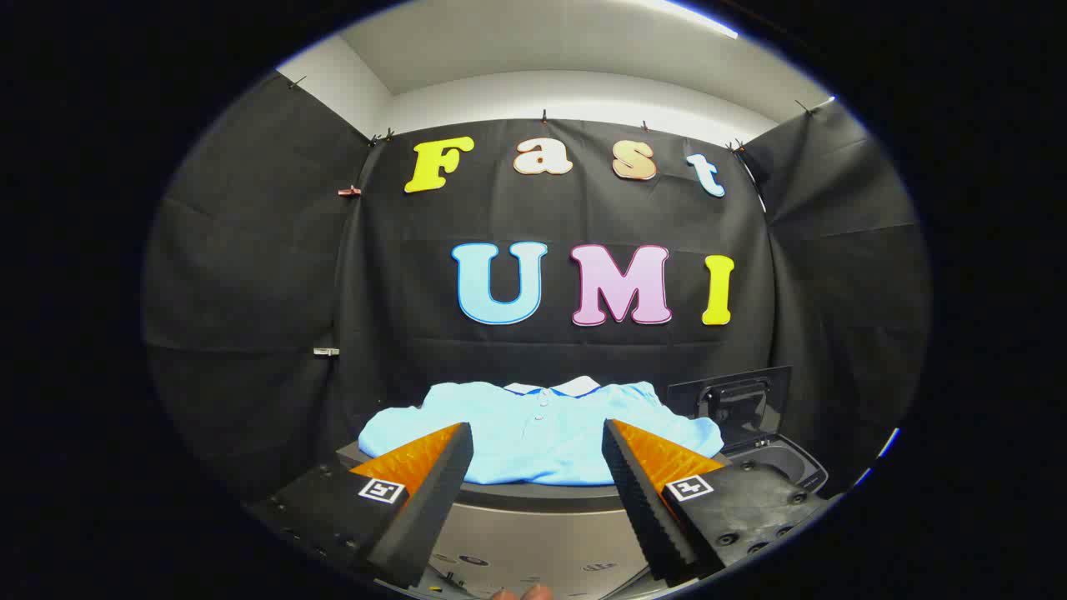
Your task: Put the clothes into the washing machine and then close the washing machine lid.
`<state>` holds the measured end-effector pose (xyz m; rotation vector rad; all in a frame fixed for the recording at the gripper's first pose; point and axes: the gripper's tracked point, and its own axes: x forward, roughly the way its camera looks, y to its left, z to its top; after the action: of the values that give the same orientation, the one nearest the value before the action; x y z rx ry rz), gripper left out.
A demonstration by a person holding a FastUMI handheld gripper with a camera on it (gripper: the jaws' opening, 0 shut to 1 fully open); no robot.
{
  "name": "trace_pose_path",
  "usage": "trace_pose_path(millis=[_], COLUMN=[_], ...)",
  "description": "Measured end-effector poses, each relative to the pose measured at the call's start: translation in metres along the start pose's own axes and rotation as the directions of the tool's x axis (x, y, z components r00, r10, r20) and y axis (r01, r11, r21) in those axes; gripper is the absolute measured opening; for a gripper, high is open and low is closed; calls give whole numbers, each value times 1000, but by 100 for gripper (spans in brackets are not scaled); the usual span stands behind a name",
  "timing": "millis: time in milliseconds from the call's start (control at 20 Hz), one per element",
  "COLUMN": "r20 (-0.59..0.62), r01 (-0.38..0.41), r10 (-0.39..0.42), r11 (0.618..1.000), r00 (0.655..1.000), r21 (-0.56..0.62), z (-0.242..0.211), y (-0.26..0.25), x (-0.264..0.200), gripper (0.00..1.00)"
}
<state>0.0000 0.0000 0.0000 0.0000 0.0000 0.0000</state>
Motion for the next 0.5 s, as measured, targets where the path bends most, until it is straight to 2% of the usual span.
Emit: trace_pose_path(millis=[500], r20=[-7], r01=[-27], r10=[27], r11=[1000], r00=[1000], r21=[3], z=[-1], y=[5], x=[3], gripper=[98])
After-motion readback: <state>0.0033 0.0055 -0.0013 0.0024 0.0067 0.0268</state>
